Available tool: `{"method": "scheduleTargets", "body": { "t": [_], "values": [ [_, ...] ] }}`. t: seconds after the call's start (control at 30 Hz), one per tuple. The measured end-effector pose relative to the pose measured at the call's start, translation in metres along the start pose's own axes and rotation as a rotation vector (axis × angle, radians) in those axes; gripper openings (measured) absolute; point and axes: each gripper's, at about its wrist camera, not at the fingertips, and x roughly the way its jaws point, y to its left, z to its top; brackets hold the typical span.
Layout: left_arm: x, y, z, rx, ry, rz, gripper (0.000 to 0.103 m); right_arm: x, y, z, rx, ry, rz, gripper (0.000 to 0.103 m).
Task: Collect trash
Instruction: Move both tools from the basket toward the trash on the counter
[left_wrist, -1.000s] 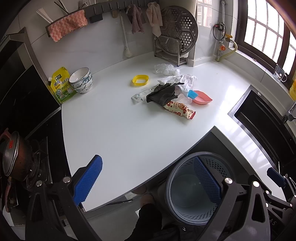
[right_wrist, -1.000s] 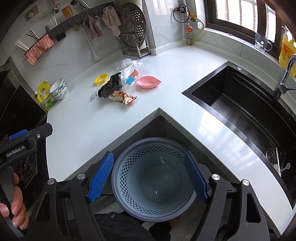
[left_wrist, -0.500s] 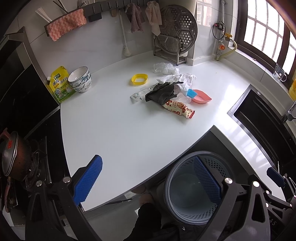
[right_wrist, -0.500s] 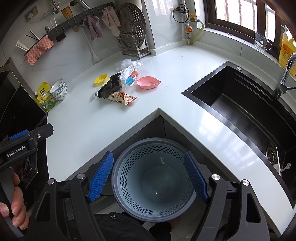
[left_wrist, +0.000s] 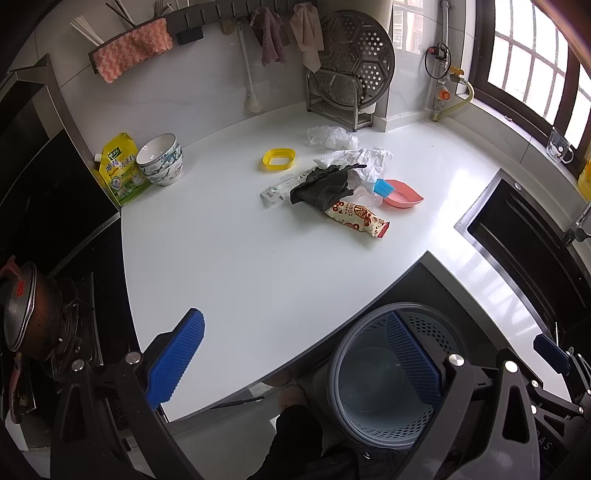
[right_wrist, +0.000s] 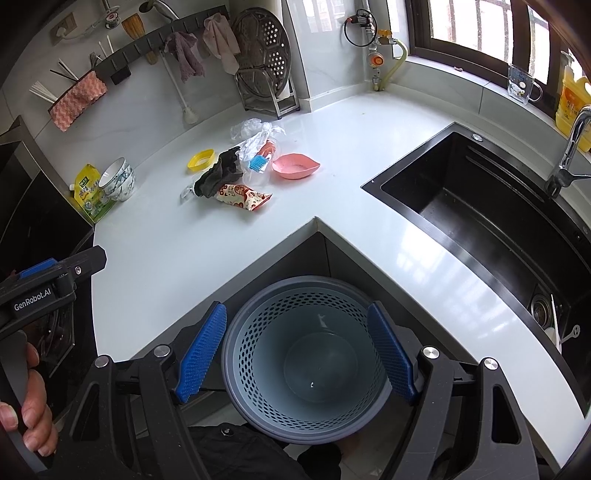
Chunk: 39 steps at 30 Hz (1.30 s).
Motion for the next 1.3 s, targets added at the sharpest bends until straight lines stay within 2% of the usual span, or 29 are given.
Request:
{"method": "scheduleTargets", "body": {
  "t": [0.43,0.73,1.0,1.3],
  "values": [
    [0.007,0.003,0.003,-0.004,0.011,0.005,0.097,0.007,-0.001,0.001,0.008,0.008,0.007,0.075],
    [0.022,0.027,0.021,-0.021,0.011,0.034,0.097,0.030,0.010,0.023,0.013,0.009,0.020,0.075],
    [0.058,0.048,0.052,-0.001,0.030,0.020,0.097,0.066,0.015,0.050,0.049,0.020,-0.007,0.075],
    [0.120,0.072,0.095,0.009,0.041,-0.012,0.097,0.117,0.007,0.094,0.113,0.030,-0.072,0.075]
  ]
}}
